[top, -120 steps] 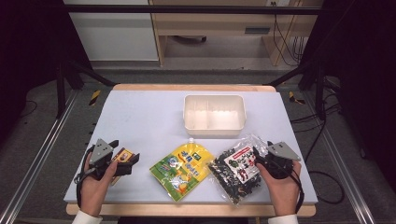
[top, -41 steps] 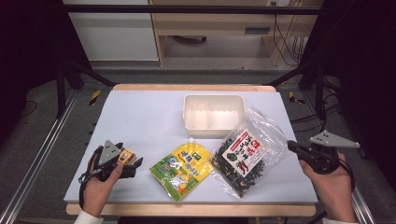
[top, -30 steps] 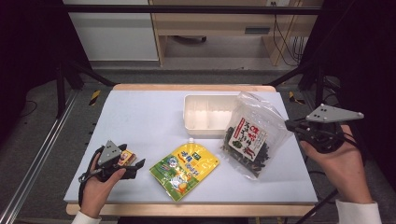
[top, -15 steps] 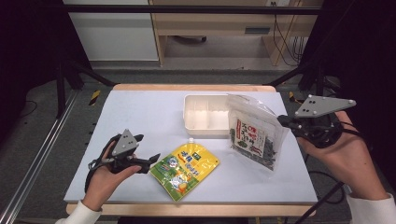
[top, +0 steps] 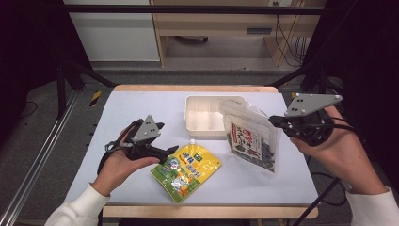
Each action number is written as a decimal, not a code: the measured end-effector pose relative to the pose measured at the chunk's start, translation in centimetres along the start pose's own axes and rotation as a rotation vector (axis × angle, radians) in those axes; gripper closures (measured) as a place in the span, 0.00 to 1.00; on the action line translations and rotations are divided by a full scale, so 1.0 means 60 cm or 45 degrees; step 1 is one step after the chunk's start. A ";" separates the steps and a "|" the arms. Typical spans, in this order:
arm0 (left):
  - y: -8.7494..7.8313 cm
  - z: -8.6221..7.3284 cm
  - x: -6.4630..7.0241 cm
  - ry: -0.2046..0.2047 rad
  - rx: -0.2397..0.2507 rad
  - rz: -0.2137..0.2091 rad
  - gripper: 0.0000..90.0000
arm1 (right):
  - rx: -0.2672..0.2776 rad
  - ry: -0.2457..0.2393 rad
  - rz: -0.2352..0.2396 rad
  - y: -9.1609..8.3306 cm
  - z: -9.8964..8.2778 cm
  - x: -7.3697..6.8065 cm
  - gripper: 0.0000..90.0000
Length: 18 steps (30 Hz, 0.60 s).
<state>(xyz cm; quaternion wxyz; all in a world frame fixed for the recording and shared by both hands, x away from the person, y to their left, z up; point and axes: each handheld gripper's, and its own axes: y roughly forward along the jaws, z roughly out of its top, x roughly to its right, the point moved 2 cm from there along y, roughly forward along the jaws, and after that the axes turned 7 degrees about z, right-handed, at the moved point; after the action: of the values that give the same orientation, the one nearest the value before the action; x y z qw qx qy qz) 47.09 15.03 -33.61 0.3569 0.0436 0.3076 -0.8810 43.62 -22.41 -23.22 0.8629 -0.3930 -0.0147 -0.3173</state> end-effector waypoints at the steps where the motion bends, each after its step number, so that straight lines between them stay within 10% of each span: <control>1: 0.002 0.007 -0.001 0.004 0.002 -0.001 0.18 | 0.000 -0.002 0.006 0.004 0.003 0.000 0.99; 18: 0.003 0.045 -0.006 0.024 0.050 -0.037 0.22 | 0.047 -0.049 0.069 0.030 0.016 -0.006 0.99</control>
<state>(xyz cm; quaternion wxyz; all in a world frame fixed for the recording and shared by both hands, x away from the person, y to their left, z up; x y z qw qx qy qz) 47.86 13.61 -31.39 0.3401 0.0545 0.2941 -0.8916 44.54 -20.66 -23.87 0.8779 -0.3832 -0.0266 -0.2859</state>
